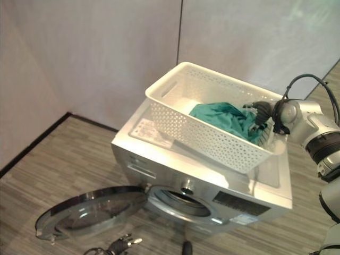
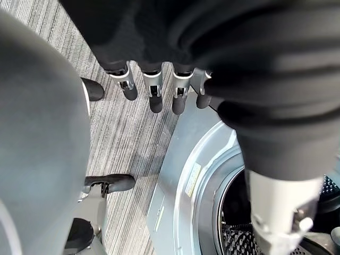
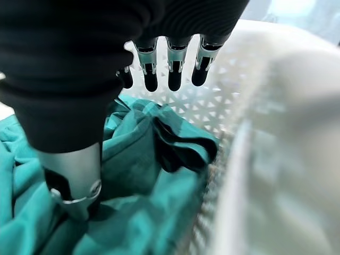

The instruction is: Grab the laundry basket,head to the washer,open it,put in the laundry and shut it.

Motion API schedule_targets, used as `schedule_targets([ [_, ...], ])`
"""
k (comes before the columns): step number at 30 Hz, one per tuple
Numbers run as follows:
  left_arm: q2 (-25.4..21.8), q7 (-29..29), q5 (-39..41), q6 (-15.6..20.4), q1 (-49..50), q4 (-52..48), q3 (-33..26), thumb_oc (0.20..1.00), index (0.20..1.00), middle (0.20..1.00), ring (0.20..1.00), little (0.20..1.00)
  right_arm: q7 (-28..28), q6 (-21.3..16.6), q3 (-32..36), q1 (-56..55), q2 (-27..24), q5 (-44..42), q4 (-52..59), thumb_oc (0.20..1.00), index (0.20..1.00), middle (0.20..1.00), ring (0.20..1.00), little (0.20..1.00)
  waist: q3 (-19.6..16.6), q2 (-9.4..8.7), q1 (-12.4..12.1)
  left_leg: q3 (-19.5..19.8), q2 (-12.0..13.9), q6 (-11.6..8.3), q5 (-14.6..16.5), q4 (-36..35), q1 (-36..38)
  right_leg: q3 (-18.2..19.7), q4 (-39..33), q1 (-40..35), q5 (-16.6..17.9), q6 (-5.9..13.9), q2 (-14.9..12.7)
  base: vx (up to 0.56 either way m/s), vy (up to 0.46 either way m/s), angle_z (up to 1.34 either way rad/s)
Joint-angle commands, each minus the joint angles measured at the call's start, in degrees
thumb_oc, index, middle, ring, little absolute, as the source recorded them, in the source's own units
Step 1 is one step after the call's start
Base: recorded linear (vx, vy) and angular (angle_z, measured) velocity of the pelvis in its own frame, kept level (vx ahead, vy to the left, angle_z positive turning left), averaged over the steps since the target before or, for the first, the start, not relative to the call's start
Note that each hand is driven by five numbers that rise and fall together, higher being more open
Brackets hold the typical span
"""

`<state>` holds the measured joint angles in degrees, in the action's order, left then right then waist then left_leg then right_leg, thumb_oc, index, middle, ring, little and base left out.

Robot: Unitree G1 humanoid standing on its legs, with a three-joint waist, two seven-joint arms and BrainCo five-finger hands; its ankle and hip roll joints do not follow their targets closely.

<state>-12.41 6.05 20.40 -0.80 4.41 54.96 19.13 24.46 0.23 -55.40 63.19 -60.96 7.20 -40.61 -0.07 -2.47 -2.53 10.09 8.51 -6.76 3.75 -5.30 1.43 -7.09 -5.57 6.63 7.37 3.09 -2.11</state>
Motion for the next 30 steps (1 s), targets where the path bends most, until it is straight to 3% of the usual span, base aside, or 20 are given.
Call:
schedule_targets([
  [1, -0.7, 1.0, 0.8, 1.3, -2.8, 2.0, 3.9, 1.000, 1.000, 1.000, 1.000, 1.000, 0.3, 0.2, -1.7, 1.1, -0.6, 1.2, -3.9, 1.000, 1.000, 1.000, 1.000, 1.000, 3.0, -1.98, -2.3, 0.7, 0.3, 1.68, -1.3, 0.3, -1.4, -0.7, 3.7, -2.0, -7.9, 3.36, -4.4, -0.02, -0.015, 0.20],
  [12, 0.1, 0.3, 0.4, 1.5, -4.4, 2.6, 5.3, 1.000, 1.000, 1.000, 1.000, 1.000, -0.3, -0.2, -2.6, 2.0, 1.5, 1.9, -6.9, 1.000, 1.000, 1.000, 1.000, 1.000, 3.2, -3.16, -3.7, 1.2, 0.0, 1.91, -1.3, 0.3, -1.9, -1.3, 3.1, -2.6, -7.9, 3.38, -4.4, 0.00, -0.004, 0.03],
  [17, -0.4, 0.8, -0.1, 1.5, -3.7, 0.5, 5.7, 1.000, 1.000, 1.000, 1.000, 1.000, 1.4, 0.1, -1.4, -2.7, 0.7, 1.4, -4.3, 1.000, 1.000, 1.000, 1.000, 1.000, 3.7, -3.01, -4.0, 1.6, 0.0, 1.89, -1.2, 0.3, -1.8, -1.9, 3.4, -2.9, -8.2, 3.32, -4.5, 0.00, -0.001, 0.02],
  [19, -0.4, 1.0, -0.3, 1.5, -3.5, 0.2, 5.7, 1.000, 1.000, 1.000, 1.000, 1.000, 1.8, 0.2, -0.4, -4.9, 0.9, 0.9, -3.9, 0.821, 0.821, 0.821, 0.821, 0.821, 3.7, -2.86, -4.1, 1.8, 0.0, 1.88, -1.3, 0.3, -1.8, -2.1, 3.4, -2.9, -8.2, 3.33, -4.5, 0.00, 0.005, 0.08],
  [20, -0.5, 1.1, -0.5, 1.5, -3.5, 0.3, 5.6, 1.000, 1.000, 1.000, 1.000, 1.000, 2.1, 0.4, 0.9, -6.9, 1.6, 0.4, -4.4, 0.551, 0.551, 0.551, 0.551, 0.551, 3.9, -2.55, -4.2, 1.9, -0.1, 1.85, -1.4, 0.3, -2.1, -2.3, 3.3, -2.8, -8.2, 3.35, -4.6, -0.01, 0.001, 0.07],
  [21, -0.5, 1.1, -0.5, 1.5, -3.5, 0.3, 5.6, 1.000, 1.000, 1.000, 1.000, 1.000, 2.1, 0.4, 1.0, -7.0, 1.6, 0.4, -4.4, 0.470, 0.470, 0.470, 0.470, 0.470, 3.9, -2.59, -4.2, 2.0, -0.1, 1.86, -1.4, 0.3, -2.1, -2.3, 3.3, -2.8, -8.1, 3.35, -4.6, -0.04, 0.004, 0.08],
  [22, -0.4, 1.1, -0.5, 1.4, -3.3, 0.2, 5.7, 1.000, 1.000, 1.000, 1.000, 1.000, 2.1, 0.6, 2.4, -8.6, 2.6, 0.2, -4.9, 0.200, 0.200, 0.200, 0.200, 0.200, 4.1, -2.13, -4.1, 2.1, -0.3, 1.87, -1.5, 0.3, -2.4, -2.5, 3.1, -2.7, -8.1, 3.40, -4.6, -0.03, 0.004, 0.05],
  [30, 0.2, 0.5, 0.0, 1.4, -3.0, 1.7, 5.0, 1.000, 1.000, 1.000, 1.000, 1.000, -1.2, 1.3, 7.9, -9.2, 5.0, -1.5, -6.0, 0.200, 0.200, 0.200, 0.200, 0.200, 3.9, -1.06, -3.6, 2.2, -0.8, 2.02, -1.8, 0.3, -3.1, -2.6, 2.9, -2.7, -7.8, 3.45, -5.0, -0.01, 0.004, 0.02],
])
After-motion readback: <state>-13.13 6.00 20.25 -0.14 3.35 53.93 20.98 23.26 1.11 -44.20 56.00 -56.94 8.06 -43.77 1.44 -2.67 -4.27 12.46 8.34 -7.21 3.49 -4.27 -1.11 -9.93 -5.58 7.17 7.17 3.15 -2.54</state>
